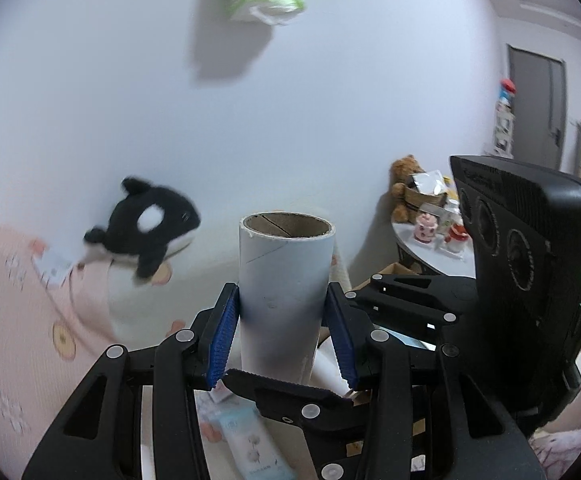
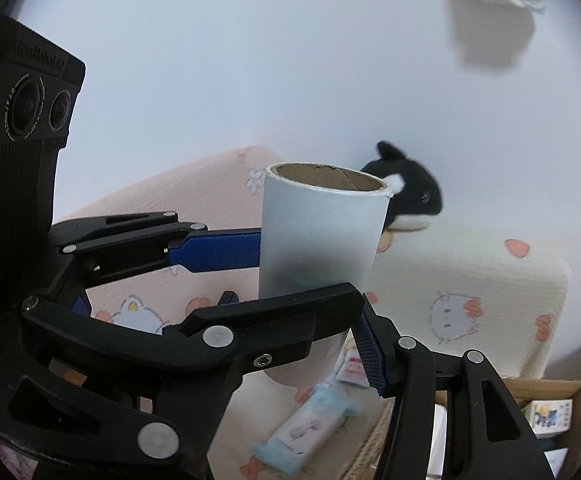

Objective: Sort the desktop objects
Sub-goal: 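Carry the held paper tube with the right tool over the cardboard box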

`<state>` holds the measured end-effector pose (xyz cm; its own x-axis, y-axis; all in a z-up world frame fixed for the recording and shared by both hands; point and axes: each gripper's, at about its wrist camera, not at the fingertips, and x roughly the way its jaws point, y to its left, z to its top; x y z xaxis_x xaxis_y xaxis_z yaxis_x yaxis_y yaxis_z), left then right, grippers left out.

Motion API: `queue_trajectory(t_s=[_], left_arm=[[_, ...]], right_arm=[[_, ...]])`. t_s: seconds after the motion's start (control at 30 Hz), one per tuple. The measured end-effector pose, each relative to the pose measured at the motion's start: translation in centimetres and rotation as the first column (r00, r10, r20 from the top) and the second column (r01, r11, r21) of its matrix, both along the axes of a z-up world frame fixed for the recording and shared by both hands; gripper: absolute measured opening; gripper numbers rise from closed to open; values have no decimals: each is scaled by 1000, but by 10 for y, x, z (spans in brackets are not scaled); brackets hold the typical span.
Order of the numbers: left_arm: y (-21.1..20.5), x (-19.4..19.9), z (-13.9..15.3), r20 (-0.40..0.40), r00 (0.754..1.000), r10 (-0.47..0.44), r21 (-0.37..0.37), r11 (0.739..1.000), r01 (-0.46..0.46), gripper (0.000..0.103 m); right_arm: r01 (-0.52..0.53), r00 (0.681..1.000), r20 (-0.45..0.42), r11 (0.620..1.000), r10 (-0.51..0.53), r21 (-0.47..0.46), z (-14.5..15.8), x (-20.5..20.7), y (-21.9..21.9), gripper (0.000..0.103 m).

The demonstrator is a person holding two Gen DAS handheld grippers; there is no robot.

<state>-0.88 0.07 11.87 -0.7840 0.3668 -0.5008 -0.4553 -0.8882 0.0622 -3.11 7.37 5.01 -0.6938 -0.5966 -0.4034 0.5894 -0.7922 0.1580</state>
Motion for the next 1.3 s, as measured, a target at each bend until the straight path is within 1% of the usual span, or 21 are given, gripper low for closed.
queue_trajectory(t_s=[0.13,0.27,0.43,0.6,0.8,0.93,1.07,1.2,1.27,1.3], left_arm=[[16,-6,8,8,999,-38,-6,999,38,48],[35,-10,8,18,999,-51,-20,998,51,48],[52,-23,-9,65,995,-74,-8,997,75,48],[65,-36,-31,145,985,-96,22,995,94,48],[85,-53,-50,234,965,-120,26,993,117,48],[98,-58,-57,256,957,-140,37,990,135,48],[110,-65,-66,292,943,-158,59,987,147,48],[123,-75,-85,344,922,-177,83,984,159,48],[128,-80,-95,369,910,-189,96,982,165,48],[131,-83,-101,384,904,-189,95,982,165,48]], right_arm=[[36,999,-11,999,-36,-1,9,-1,19,54],[61,998,-11,997,-61,49,11,-7,32,54],[95,995,9,989,-97,113,-1,-10,46,54],[113,991,53,986,-120,119,-18,-14,66,54],[134,985,97,983,-146,124,-35,-15,87,54],[146,981,116,985,-156,91,-39,-15,105,54],[157,975,152,986,-163,53,-46,-19,127,54],[186,969,154,980,-195,70,-59,-21,139,54],[217,963,135,970,-231,110,-66,-22,141,49],[227,960,140,966,-244,127,-70,-23,144,44]])
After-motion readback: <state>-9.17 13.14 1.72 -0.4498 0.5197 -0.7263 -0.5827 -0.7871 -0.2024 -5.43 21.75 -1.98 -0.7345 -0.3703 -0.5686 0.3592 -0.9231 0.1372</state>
